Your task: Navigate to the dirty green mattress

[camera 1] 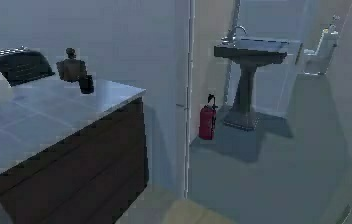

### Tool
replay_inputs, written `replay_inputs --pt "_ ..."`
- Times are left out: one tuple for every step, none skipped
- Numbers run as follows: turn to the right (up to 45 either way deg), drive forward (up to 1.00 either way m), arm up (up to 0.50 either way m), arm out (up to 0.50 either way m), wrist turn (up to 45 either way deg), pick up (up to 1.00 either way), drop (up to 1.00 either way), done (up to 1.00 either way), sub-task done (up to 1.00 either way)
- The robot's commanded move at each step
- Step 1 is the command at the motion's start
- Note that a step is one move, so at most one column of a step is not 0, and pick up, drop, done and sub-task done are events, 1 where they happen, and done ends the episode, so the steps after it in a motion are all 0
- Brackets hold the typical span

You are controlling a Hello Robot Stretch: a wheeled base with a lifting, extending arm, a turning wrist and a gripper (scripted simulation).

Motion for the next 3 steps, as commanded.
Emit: replay_inputs --pt "-45.0 0.0 0.0 0.0 0.0 0.0 0.0 0.0 0.0" --pt "-45.0 0.0 0.0 0.0 0.0 0.0 0.0 0.0 0.0" --pt "-18.0 0.0 0.0 0.0 0.0 0.0 0.0 0.0 0.0"
